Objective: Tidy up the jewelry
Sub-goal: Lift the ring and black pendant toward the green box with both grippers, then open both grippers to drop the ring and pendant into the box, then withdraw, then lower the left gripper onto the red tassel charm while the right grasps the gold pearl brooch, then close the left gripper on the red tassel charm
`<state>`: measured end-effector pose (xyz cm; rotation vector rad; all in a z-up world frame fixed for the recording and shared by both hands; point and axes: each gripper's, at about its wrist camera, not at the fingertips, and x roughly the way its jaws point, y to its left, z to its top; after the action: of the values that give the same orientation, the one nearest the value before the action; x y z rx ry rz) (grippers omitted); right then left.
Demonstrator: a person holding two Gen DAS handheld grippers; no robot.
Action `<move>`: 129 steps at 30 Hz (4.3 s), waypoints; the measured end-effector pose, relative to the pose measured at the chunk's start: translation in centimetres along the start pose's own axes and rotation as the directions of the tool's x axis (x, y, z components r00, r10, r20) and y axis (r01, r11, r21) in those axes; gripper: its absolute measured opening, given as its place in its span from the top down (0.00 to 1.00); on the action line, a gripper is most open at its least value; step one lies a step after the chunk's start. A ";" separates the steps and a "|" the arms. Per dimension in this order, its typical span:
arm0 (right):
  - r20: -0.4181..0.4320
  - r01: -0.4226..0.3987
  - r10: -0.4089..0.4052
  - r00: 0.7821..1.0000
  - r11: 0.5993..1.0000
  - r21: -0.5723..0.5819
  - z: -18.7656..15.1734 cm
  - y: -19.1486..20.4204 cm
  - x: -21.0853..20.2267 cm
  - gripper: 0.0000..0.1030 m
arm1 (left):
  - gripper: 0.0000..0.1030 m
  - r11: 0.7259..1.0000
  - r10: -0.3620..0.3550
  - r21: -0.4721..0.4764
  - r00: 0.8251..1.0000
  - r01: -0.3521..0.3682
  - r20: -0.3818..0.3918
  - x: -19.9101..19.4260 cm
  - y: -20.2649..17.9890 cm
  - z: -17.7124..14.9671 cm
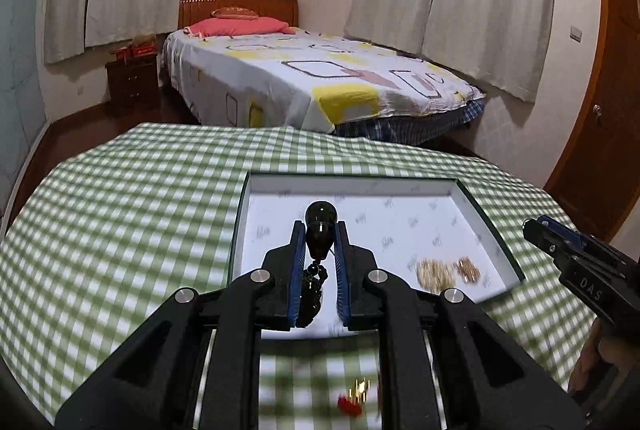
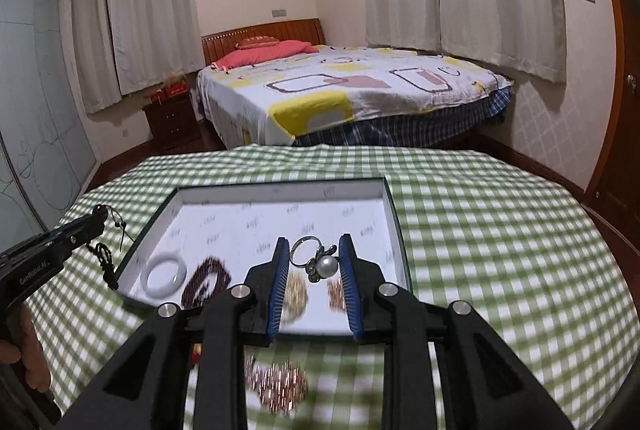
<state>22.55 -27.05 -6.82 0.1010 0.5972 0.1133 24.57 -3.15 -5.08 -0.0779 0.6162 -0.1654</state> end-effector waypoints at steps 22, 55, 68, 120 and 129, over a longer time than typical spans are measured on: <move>-0.228 0.029 -0.035 0.973 0.999 -0.028 -1.0 -2.6 12.2 0.74 | 0.86 0.996 0.087 0.026 0.951 -0.083 -0.297 14.8 1.2 -1.0; -0.110 0.027 -0.026 0.994 1.000 0.004 -3.5 0.6 1.2 0.58 | 0.44 0.996 0.077 -0.037 0.993 -0.081 -0.094 1.9 1.8 -3.0; -0.262 -0.011 0.009 0.965 1.000 -0.004 -8.9 2.3 2.5 0.58 | 0.44 0.994 0.099 -0.037 0.980 -0.107 -0.175 -0.4 2.8 -8.2; -0.271 0.008 0.002 0.963 0.999 0.038 -10.5 0.3 0.6 0.76 | 0.90 0.997 -0.041 0.053 0.960 0.058 -0.277 0.5 -1.7 -12.4; -0.270 0.009 0.001 0.963 0.999 0.036 -10.5 0.3 0.5 0.76 | 0.91 0.998 -0.029 0.053 0.968 0.044 -0.250 0.0 -1.3 -11.7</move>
<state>16.96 -26.09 -15.68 0.1216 0.8724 0.1129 17.60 -4.65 -14.40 -0.0117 0.8607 -0.2308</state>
